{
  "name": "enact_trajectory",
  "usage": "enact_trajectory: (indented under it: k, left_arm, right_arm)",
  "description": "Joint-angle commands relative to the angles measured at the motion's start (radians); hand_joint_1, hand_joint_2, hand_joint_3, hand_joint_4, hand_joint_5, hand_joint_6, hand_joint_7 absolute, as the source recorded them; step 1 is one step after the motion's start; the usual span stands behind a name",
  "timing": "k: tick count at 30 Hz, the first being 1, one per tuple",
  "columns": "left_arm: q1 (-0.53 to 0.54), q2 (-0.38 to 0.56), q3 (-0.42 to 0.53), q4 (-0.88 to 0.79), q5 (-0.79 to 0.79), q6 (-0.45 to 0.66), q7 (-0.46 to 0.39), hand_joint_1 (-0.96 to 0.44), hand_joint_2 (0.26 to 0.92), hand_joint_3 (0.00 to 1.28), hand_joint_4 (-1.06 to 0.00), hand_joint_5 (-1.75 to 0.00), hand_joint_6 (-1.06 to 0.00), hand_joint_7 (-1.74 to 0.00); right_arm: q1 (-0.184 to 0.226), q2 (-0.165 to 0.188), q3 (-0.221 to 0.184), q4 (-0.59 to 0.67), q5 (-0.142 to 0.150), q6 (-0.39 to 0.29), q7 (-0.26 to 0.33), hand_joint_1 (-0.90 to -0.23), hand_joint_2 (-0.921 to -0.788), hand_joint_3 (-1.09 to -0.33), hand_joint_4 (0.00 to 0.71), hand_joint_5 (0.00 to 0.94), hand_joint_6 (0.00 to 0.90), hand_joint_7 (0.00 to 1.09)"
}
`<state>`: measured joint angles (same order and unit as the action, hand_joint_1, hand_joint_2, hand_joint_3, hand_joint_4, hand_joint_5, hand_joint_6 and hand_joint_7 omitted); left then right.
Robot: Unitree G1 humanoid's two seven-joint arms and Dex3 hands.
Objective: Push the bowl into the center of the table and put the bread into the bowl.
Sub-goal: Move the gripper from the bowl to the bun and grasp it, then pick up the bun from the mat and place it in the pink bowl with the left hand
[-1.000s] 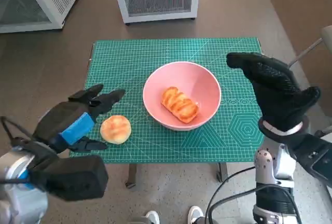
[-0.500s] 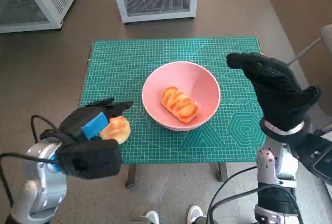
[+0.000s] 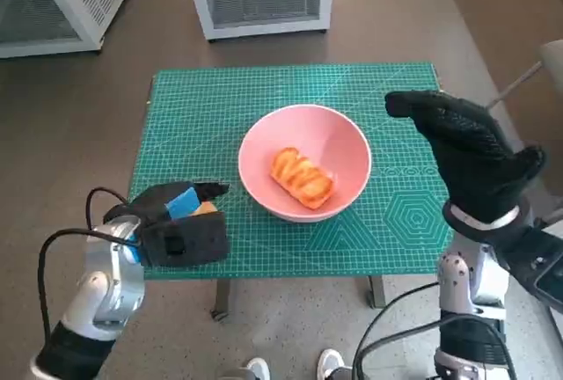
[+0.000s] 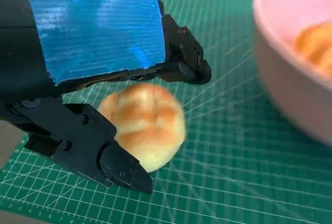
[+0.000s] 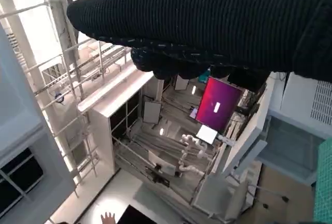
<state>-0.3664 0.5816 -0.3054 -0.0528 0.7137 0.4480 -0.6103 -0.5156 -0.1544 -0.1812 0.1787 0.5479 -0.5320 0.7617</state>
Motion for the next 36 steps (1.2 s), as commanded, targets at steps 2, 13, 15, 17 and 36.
enact_trajectory:
  k: [2,13,15,17,36]
  left_arm:
    - [0.011,0.03,0.006,0.001,0.003,-0.058,0.041,0.02,0.873,0.03,-0.75,-0.86,-0.65,-0.82]
    - [0.035,0.042,0.068,-0.059,-0.022,-0.094,0.095,0.0,0.891,0.03,-0.79,-1.03,-0.72,-1.1]
    - [0.038,0.044,0.079,-0.078,-0.026,-0.093,0.093,0.0,0.892,0.03,-0.79,-1.04,-0.72,-1.1]
    - [0.041,0.049,0.091,-0.104,-0.028,-0.091,0.09,0.0,0.892,0.03,-0.78,-1.04,-0.72,-1.1]
    - [-0.021,0.055,0.238,-0.42,-0.066,-0.028,0.028,0.0,0.888,0.03,-0.81,-1.02,-0.73,-1.07]
  right_arm:
    - [0.028,-0.009,-0.003,-0.005,-0.007,0.008,-0.003,-0.517,-0.921,-0.498,0.355,0.0,0.094,0.57]
    - [0.024,-0.006,-0.004,0.005,-0.017,-0.003,-0.002,-0.51,-0.921,-0.509,0.354,0.0,0.084,0.57]
    - [0.025,-0.005,-0.004,0.004,-0.017,-0.002,-0.003,-0.508,-0.921,-0.51,0.355,0.0,0.083,0.58]
    - [0.025,-0.005,-0.004,0.004,-0.016,0.0,-0.003,-0.507,-0.921,-0.511,0.355,0.0,0.082,0.58]
    - [0.027,0.001,0.0,0.009,-0.01,0.003,-0.002,-0.5,-0.921,-0.512,0.355,0.0,0.073,0.58]
